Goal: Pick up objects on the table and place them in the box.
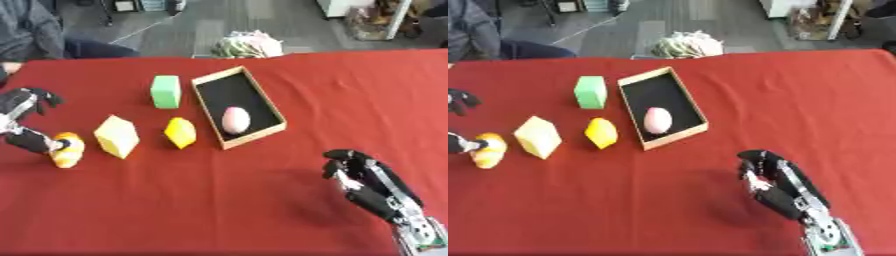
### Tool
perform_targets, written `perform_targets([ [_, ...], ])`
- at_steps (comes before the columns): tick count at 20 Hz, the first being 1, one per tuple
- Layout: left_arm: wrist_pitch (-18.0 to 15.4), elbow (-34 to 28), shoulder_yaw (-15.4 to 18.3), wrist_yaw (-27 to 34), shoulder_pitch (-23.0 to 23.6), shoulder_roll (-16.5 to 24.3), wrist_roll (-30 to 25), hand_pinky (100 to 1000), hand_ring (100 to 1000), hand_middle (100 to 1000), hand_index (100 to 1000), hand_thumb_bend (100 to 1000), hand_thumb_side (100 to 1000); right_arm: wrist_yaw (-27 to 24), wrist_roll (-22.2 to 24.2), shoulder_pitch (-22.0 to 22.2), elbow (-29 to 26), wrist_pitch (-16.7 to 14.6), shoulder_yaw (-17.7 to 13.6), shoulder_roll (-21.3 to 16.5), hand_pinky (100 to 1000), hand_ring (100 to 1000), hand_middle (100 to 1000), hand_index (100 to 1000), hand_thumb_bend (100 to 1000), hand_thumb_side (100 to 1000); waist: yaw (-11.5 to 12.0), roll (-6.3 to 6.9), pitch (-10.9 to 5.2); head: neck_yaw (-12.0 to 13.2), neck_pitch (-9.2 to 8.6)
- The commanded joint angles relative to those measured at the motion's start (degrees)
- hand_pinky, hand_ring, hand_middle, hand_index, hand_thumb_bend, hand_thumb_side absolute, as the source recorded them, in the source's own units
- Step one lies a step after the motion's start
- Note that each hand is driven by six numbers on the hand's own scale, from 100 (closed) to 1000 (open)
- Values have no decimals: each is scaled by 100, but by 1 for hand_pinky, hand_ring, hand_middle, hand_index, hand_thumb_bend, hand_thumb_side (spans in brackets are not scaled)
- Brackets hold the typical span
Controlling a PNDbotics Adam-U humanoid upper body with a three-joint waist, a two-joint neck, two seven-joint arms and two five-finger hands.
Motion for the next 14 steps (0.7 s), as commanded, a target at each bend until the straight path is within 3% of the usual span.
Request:
perform_targets([
  [1,-229,409,84,-122,-200,125,-291,804,698,705,818,583,100,-15,2,-41,-55,-17,-17,-43,719,588,556,747,100,397,-12,-30,-132,5,24],
  [7,-569,921,180,-266,-368,-22,-886,801,694,700,812,577,100,-19,-3,-35,-51,-15,-20,-39,719,587,556,747,100,397,-16,-44,-137,-1,24],
  [14,-496,917,326,-220,-459,-206,-1420,785,665,673,781,531,100,-22,-4,-31,-46,-13,-18,-29,719,587,556,747,100,399,-6,-61,-137,-5,24],
])
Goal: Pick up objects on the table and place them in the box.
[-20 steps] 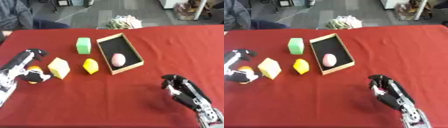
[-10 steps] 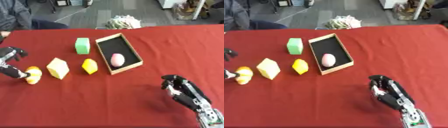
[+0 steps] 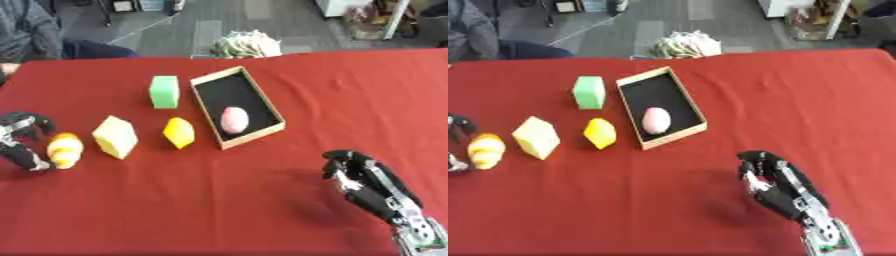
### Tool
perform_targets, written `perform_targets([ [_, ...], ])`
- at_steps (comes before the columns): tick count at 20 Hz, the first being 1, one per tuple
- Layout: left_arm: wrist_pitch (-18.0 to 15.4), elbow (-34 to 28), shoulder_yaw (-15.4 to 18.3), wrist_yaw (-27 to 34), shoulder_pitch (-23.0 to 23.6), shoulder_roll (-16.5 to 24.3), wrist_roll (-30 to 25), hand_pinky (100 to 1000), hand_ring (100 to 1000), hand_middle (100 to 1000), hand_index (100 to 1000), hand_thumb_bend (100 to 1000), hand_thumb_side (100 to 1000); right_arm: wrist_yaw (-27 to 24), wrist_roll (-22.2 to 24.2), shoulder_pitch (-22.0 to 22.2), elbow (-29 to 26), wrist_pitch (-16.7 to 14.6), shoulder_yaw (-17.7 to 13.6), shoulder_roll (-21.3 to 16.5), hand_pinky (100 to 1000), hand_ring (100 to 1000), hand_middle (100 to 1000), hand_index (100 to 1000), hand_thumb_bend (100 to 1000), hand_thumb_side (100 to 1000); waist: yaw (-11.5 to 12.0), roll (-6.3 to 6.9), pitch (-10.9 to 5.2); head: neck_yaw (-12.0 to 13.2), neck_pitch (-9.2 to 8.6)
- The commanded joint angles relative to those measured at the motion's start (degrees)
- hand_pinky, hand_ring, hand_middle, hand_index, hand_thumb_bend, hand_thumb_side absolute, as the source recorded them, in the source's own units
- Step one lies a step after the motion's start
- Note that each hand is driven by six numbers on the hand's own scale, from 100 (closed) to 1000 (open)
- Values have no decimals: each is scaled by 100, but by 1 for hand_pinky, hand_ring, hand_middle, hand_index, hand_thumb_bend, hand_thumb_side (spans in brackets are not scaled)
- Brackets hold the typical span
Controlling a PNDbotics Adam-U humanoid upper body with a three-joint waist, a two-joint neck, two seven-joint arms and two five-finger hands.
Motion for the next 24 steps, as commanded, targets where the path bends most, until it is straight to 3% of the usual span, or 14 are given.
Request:
perform_targets([
  [1,38,-48,110,39,-128,68,-55,784,661,669,777,523,100,-21,-4,-35,-60,-12,-19,-33,719,587,556,747,100,399,10,-62,-137,-2,24],
  [2,59,-44,106,46,-136,41,9,770,632,635,744,459,100,-22,-4,-37,-60,-12,-18,-33,719,587,556,747,100,397,10,-64,-136,0,24],
  [7,103,-29,30,-44,-137,-64,424,728,567,555,680,365,100,-22,-2,-41,-56,-11,-14,-33,719,587,556,747,100,399,6,-66,-135,3,24],
  [10,75,-64,7,-122,-130,-84,662,672,494,475,605,244,100,-21,-2,-44,-54,-11,-12,-33,719,587,556,747,100,398,6,-63,-136,-2,24],
  [12,61,-165,41,-107,-132,-79,831,652,460,436,562,219,100,-20,-3,-46,-54,-12,-13,-33,719,587,556,747,100,396,6,-63,-137,-12,24],
  [18,-2,-913,124,25,-367,201,962,656,449,420,548,236,100,-15,-2,-45,-47,-14,-8,-44,719,587,556,747,100,393,6,-50,-157,-28,24],
  [24,-72,-1716,5,13,-984,280,800,664,452,423,542,252,100,-18,16,-39,-38,-20,13,-49,719,587,556,747,100,392,-45,-52,-186,-37,24],
])
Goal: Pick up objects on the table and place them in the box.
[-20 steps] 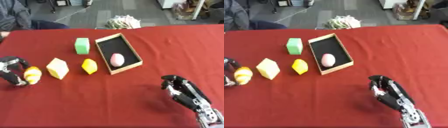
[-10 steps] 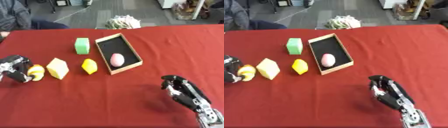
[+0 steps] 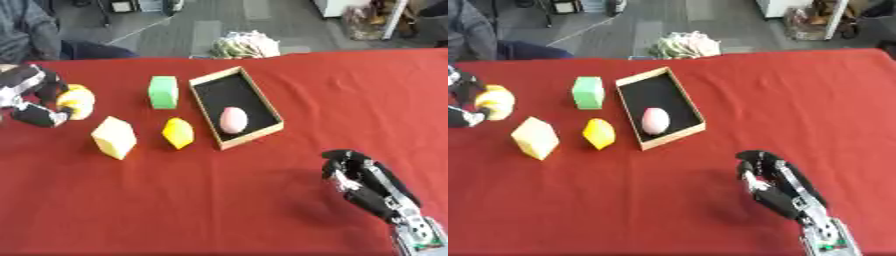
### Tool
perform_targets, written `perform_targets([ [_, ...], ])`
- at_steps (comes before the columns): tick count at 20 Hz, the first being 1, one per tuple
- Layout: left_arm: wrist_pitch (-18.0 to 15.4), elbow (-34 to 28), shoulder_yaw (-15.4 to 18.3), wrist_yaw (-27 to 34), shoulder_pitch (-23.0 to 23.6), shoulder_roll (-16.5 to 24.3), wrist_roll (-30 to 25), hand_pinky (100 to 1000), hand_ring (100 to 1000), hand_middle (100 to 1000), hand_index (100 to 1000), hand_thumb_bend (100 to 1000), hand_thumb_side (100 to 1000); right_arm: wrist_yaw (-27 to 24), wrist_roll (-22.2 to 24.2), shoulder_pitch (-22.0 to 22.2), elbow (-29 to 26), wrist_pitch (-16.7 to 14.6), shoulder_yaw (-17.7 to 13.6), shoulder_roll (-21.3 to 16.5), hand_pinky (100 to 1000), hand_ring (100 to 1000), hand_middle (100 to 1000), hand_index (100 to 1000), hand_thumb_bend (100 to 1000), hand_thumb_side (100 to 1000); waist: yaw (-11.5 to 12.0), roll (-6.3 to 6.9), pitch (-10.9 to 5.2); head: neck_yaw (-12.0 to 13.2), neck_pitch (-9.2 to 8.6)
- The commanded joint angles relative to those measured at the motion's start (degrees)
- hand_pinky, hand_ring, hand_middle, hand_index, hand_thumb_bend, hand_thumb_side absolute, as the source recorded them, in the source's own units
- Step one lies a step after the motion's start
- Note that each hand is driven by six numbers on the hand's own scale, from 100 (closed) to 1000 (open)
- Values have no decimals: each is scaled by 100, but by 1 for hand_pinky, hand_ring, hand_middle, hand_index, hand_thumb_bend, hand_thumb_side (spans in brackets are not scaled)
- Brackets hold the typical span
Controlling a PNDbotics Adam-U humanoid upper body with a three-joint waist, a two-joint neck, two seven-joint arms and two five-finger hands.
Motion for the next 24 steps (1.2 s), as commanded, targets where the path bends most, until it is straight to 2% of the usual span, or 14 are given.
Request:
perform_targets([
  [1,-53,-385,-82,-3,-398,153,-128,665,458,425,544,255,100,-19,19,-39,-42,-20,17,-49,719,587,556,747,100,392,-30,-53,-147,-12,23],
  [4,-150,-285,-371,-127,-874,-153,-307,665,469,431,552,271,100,-28,46,-45,-37,-22,46,-39,719,587,556,747,100,394,-100,-66,-152,-17,23],
  [7,-266,119,-612,-368,-1320,-585,-372,669,474,438,560,283,100,-46,78,-62,-34,-25,80,-14,719,587,556,747,100,395,-202,-101,-148,-2,23],
  [11,-354,898,-766,-757,-1763,-1205,-15,695,503,473,599,317,100,-78,131,-108,-36,-28,135,29,719,587,556,747,100,396,-384,-148,-115,62,23],
  [17,-552,1796,-809,-1242,-1984,-1763,502,733,551,531,656,392,100,-107,170,-150,-34,-20,174,50,719,586,556,747,100,413,-600,-181,-30,133,23],
  [24,-736,2127,-946,-1216,-1992,-2093,688,760,578,561,682,461,100,-120,191,-201,-43,-17,193,68,719,586,556,747,100,416,-690,-180,34,189,23],
])
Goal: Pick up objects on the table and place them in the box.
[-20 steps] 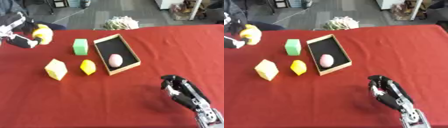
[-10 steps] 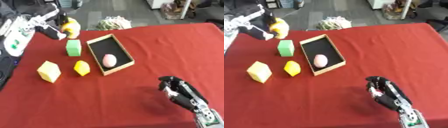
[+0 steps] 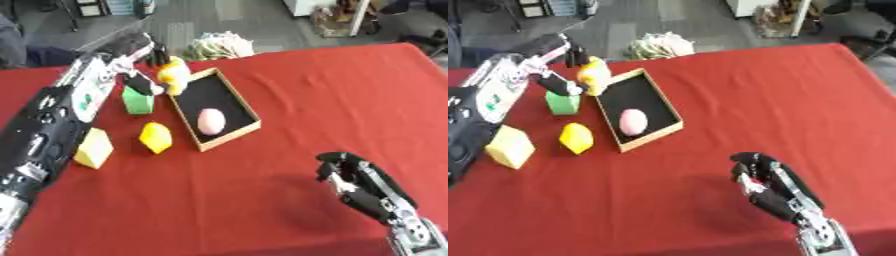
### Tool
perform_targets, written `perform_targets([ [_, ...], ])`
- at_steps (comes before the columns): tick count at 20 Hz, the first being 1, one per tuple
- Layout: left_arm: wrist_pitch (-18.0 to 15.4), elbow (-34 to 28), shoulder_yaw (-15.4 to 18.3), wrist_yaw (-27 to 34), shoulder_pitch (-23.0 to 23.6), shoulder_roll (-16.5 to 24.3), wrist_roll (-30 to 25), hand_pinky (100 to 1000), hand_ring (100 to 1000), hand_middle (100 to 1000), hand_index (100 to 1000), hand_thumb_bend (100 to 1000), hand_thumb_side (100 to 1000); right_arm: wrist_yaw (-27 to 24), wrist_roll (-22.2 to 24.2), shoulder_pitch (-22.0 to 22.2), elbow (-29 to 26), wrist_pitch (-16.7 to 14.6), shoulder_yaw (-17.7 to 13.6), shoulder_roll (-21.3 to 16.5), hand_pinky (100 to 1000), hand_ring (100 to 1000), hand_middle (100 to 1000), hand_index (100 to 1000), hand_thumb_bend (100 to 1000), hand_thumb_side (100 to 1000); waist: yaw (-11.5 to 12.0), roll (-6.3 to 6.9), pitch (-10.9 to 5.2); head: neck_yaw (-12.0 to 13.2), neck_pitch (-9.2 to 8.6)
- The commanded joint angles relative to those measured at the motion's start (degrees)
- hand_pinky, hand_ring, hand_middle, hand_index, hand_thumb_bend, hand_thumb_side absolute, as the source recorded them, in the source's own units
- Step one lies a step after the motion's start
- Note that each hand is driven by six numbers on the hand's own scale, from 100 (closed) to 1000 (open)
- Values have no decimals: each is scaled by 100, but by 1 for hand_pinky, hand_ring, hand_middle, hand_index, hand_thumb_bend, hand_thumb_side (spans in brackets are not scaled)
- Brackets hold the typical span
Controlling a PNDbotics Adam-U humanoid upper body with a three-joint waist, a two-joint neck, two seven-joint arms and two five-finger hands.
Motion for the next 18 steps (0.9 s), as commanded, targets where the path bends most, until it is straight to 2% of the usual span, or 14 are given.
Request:
perform_targets([
  [1,-73,-2,-81,31,-118,-10,22,765,589,573,694,488,100,-48,25,-86,-74,-9,15,-1,719,586,556,747,100,417,-14,-93,29,24,23],
  [4,-104,5,-168,27,-79,-49,-84,765,606,593,720,521,100,-48,29,-88,-76,-8,15,2,719,587,556,747,100,416,-23,-93,34,15,23],
  [8,-141,13,-219,-29,-24,-60,-197,778,658,670,784,610,100,-46,30,-85,-75,-8,13,1,719,587,556,747,100,417,-26,-96,34,9,23],
  [11,-171,-161,-198,26,-1,22,-227,792,684,704,806,640,148,-43,22,-83,-77,-8,1,4,720,587,556,747,100,414,-14,-97,33,1,23],
  [13,-169,-521,-171,207,27,205,-235,793,680,700,797,632,150,-37,10,-77,-78,-8,-15,-4,720,587,556,747,100,415,16,-89,32,-22,23],
  [15,-134,-1034,-146,456,92,477,-347,786,655,663,769,590,102,-26,-6,-70,-76,-6,-33,-17,720,587,556,747,100,414,57,-73,30,-52,23],
  [18,-113,-1832,-145,829,286,1007,-822,793,667,673,774,566,100,-9,-22,-60,-72,-6,-49,-35,720,587,556,747,100,415,131,-39,20,-93,23],
])
